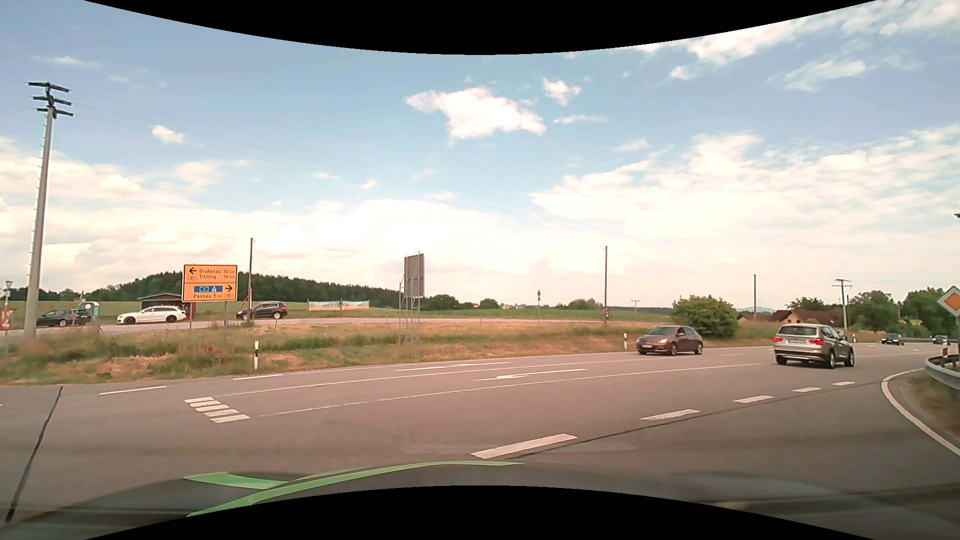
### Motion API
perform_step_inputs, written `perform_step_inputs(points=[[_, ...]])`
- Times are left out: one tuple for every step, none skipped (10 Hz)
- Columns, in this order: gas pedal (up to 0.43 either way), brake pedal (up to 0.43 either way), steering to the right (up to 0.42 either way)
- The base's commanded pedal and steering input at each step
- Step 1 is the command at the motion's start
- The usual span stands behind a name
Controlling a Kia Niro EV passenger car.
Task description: Follow the waypoints while adhering to traffic rules and regulations
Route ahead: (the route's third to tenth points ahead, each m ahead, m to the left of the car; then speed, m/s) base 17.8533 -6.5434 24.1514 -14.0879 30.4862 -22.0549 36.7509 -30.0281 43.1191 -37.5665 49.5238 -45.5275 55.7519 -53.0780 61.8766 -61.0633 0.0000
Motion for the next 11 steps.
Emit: perform_step_inputs(points=[[0.000, 0.244, 0.175], [0.000, 0.244, 0.175], [0.000, 0.244, 0.175], [0.000, 0.244, 0.175], [0.000, 0.244, 0.176], [0.000, 0.244, 0.178], [0.000, 0.244, 0.178], [0.000, 0.244, 0.178], [0.000, 0.244, 0.178], [0.000, 0.244, 0.178], [0.000, 0.250, 0.178]])
